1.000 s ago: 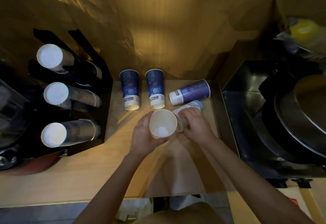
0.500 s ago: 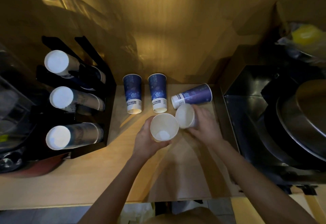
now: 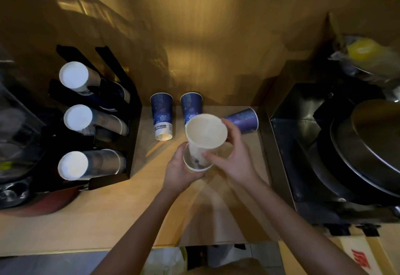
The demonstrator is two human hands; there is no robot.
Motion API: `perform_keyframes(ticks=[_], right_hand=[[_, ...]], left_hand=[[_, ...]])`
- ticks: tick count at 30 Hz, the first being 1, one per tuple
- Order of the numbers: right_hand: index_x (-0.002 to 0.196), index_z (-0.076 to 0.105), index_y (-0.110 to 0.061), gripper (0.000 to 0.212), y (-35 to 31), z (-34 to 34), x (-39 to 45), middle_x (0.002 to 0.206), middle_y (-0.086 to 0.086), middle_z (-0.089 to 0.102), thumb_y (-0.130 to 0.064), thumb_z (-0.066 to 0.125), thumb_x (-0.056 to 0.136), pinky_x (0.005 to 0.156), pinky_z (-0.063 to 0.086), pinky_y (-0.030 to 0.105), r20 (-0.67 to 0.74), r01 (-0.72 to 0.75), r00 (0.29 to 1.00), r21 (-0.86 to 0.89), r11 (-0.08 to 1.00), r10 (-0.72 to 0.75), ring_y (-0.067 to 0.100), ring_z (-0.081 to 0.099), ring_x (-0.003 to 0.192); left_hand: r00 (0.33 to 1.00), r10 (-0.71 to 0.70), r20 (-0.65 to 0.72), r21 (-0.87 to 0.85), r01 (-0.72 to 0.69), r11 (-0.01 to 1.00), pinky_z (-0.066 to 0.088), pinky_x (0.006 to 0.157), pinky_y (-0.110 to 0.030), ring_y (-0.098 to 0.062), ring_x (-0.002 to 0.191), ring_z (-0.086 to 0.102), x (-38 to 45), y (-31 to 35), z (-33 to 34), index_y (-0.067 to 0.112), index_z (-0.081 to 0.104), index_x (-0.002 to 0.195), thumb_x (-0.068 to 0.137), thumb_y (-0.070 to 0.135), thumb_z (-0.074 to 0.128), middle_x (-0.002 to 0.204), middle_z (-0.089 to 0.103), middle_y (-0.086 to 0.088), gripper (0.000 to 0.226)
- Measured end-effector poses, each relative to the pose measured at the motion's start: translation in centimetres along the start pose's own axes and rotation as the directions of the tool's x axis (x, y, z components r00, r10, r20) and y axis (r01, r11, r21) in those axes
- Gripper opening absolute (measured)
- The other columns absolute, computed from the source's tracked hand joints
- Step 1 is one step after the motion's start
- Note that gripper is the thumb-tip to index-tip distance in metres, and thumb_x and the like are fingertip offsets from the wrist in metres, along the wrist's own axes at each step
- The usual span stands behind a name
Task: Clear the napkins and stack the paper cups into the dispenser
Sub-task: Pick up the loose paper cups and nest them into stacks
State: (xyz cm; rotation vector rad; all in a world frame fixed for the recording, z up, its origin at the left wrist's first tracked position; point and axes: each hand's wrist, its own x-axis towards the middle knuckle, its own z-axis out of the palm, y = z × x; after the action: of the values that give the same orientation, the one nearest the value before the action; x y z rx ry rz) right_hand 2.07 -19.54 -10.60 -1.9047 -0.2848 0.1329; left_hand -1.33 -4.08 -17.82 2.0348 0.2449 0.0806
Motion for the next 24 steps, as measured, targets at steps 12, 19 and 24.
perform_keyframes(ticks=[12,19,24], right_hand=[[0.138,0.027,-0.025,0.088,4.9,2.2,-1.8,0.139,-0.002,0.041,-0.043,0.075,0.067,0.1,0.031,0.027,0.089,-0.018,0.995,-0.287,0.958,0.045,0.009,0.033,0.125],[0.127,0.034,-0.031,0.088,4.8,1.4,-0.6,0.125,-0.006,0.052,-0.041,0.082,0.055,0.092,0.047,0.032,0.101,-0.129,0.984,-0.181,0.975,0.149,0.012,0.05,0.114],[0.124,0.037,-0.034,0.083,4.8,-1.7,-0.4,0.122,-0.01,0.053,-0.036,0.084,0.056,0.093,0.046,0.03,0.053,-0.13,0.989,-0.161,0.978,0.14,0.01,0.051,0.112]], left_hand=[[1.0,-0.003,-0.01,0.009,0.003,1.0,0.039,0.081,-0.024,-0.003,0.102,0.049,0.0,-0.1,0.2,0.031,0.038,0.126,0.046,0.036,0.088,0.114,0.05,0.018,0.095],[0.999,-0.008,0.032,0.066,0.006,0.998,0.042,0.08,-0.026,-0.013,0.105,0.054,0.7,0.4,0.2,0.025,0.033,0.129,0.047,0.038,0.087,0.124,0.057,0.002,0.099],[0.977,0.046,0.21,-0.015,-0.044,0.999,0.047,0.09,-0.031,-0.013,0.113,0.051,1.7,2.8,1.5,0.032,0.028,0.13,0.053,0.036,0.085,0.121,0.049,0.01,0.096]])
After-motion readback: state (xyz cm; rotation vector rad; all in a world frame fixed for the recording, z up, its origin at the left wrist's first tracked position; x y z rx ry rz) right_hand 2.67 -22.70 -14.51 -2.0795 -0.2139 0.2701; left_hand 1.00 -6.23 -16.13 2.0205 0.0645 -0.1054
